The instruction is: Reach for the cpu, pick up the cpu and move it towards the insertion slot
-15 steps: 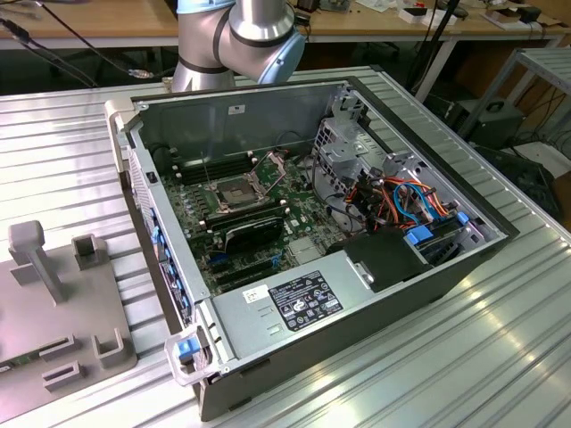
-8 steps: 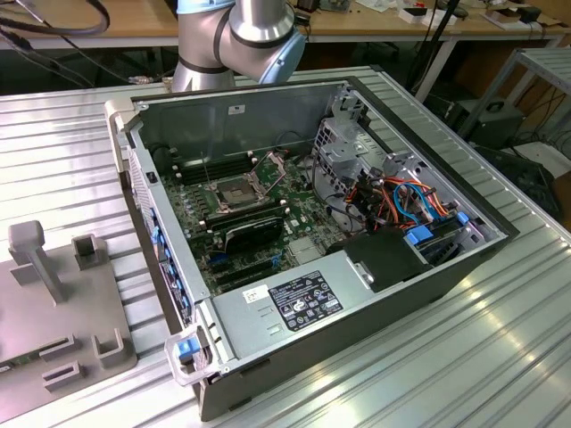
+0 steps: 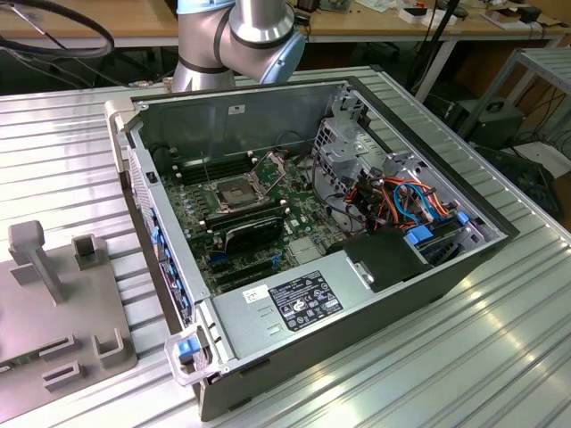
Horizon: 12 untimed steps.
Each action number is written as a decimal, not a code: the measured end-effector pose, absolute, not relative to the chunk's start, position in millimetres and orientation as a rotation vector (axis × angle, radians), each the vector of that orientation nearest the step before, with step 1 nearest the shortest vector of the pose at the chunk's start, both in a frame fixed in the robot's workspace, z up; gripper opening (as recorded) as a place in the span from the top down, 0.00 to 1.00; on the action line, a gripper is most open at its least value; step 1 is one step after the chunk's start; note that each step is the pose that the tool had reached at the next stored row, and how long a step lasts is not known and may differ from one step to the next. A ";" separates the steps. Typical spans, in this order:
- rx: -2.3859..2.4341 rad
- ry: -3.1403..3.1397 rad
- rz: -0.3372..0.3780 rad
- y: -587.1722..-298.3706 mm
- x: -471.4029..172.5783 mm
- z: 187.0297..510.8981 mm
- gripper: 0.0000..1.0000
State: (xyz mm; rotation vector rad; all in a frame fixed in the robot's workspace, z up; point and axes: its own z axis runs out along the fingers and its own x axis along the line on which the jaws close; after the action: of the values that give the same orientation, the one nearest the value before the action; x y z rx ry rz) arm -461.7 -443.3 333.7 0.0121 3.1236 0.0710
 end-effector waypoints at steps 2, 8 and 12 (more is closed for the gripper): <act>0.012 3.124 0.071 -443.5 -461.7 333.4 0.45; 0.012 3.124 0.071 -443.8 -461.0 328.7 0.44; 0.013 3.124 0.071 -443.7 -460.8 320.7 0.38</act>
State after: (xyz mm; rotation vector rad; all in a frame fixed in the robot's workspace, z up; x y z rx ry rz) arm -460.8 -443.7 320.7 0.0128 3.1235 0.0712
